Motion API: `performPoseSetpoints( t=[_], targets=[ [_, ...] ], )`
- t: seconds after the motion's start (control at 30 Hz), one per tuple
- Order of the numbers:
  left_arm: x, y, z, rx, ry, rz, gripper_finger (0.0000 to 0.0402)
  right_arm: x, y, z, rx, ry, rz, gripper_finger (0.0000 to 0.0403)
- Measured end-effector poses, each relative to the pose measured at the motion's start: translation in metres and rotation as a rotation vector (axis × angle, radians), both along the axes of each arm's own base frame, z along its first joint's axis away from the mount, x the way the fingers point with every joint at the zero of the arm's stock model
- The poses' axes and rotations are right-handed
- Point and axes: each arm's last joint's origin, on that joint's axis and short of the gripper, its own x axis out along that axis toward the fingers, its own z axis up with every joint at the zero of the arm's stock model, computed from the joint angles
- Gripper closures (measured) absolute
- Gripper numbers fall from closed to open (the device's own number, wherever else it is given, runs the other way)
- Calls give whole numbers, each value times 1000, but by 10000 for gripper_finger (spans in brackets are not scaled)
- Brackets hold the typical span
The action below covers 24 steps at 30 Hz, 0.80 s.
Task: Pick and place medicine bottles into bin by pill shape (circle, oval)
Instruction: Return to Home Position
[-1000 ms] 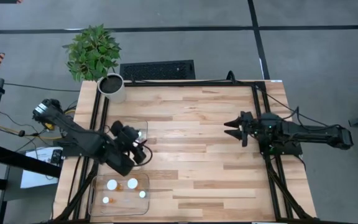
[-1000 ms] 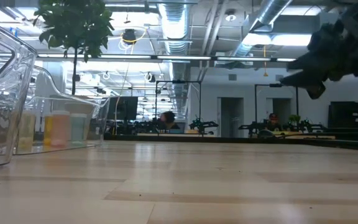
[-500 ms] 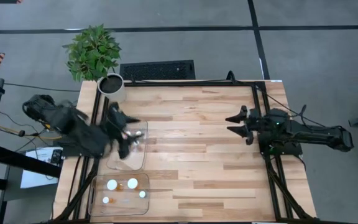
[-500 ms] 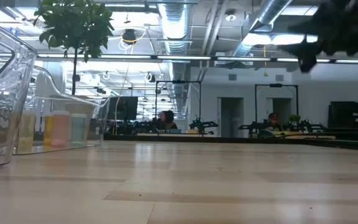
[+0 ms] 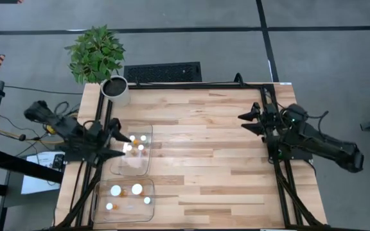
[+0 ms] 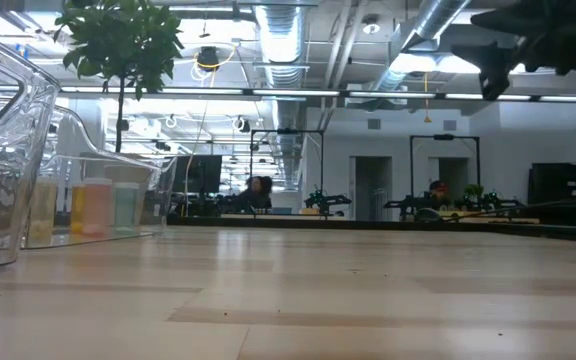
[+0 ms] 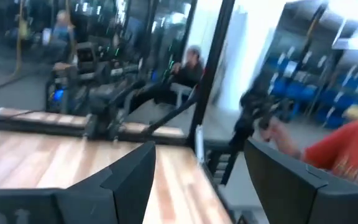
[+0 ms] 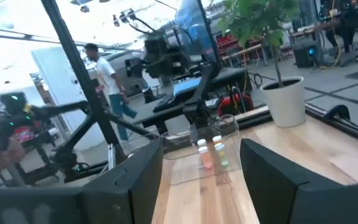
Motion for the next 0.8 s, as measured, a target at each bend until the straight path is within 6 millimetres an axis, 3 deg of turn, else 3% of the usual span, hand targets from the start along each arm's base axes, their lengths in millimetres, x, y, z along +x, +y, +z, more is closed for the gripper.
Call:
performPoseSetpoints(
  t=[0.27, 0.6, 0.8],
  targets=[
    [-22, 9, -84, -69, -270, -101, 161, -6, -12, -4, -68, -13, -69, 178],
    [-16, -1, -111, 63, -303, -274, 161, -9, -16, -43, -57, -59, 7, 178],
    [-13, -2, -124, 162, -249, -297, 161, -7, -12, -46, -146, -45, 61, 178]
  ],
)
